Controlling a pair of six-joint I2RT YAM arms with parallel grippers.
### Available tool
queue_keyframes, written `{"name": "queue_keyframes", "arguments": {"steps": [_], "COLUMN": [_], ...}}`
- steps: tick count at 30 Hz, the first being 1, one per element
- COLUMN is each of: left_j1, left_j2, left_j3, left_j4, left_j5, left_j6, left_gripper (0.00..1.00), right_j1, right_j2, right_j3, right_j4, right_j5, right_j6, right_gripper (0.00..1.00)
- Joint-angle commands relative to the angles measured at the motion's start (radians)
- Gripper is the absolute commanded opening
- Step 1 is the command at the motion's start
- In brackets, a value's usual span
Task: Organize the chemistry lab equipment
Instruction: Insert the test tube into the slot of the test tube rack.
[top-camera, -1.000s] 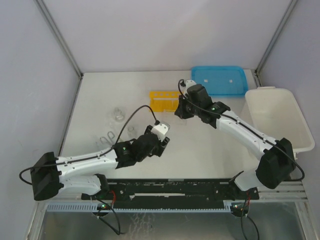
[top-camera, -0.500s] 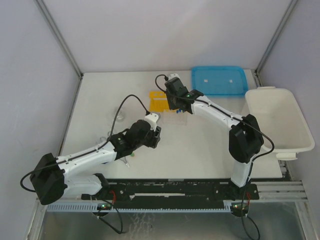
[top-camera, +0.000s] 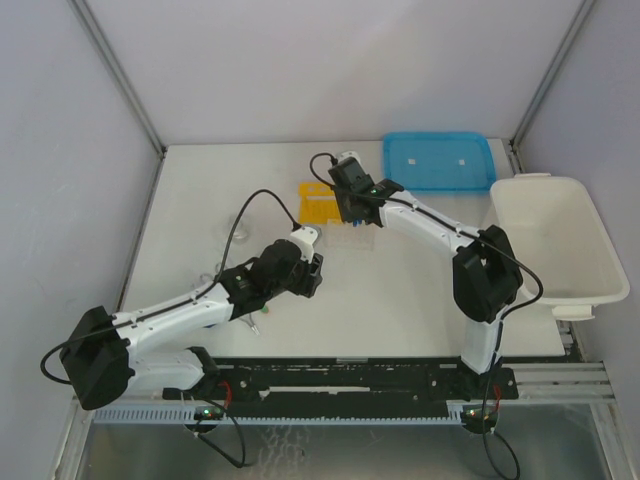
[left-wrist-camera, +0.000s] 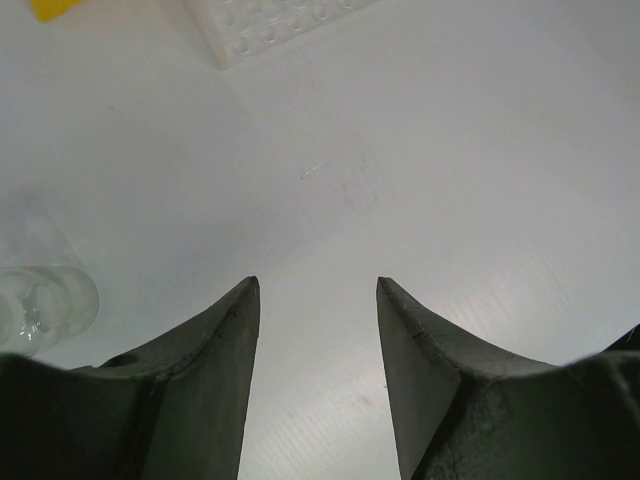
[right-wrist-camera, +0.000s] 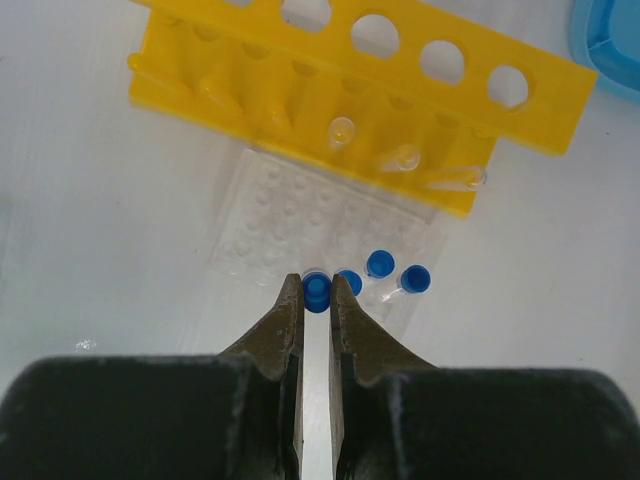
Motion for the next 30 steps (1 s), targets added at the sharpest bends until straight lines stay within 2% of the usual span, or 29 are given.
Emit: {"name": "queue_keyframes", "arguments": {"steps": [1,30], "left_j1": [0.007,0.007], "left_j2": [-0.008,0.004], "left_j3": [0.022,0.007], "left_j4": [0.033,0.043], "left_j5": [0.022,0.025], "left_j6": [-0.020,-0.025], "left_gripper": [0.55,0.56], "right_j1": [0.007,0.006], "right_j2": [0.016,0.077], "right_j3": [0.042,0.048], "right_j4": [0.021,0.018], "right_j5": [0.008,-0.022], "right_j6": [-0.011,-0.003], "right_gripper": [0.00,0.00]}}
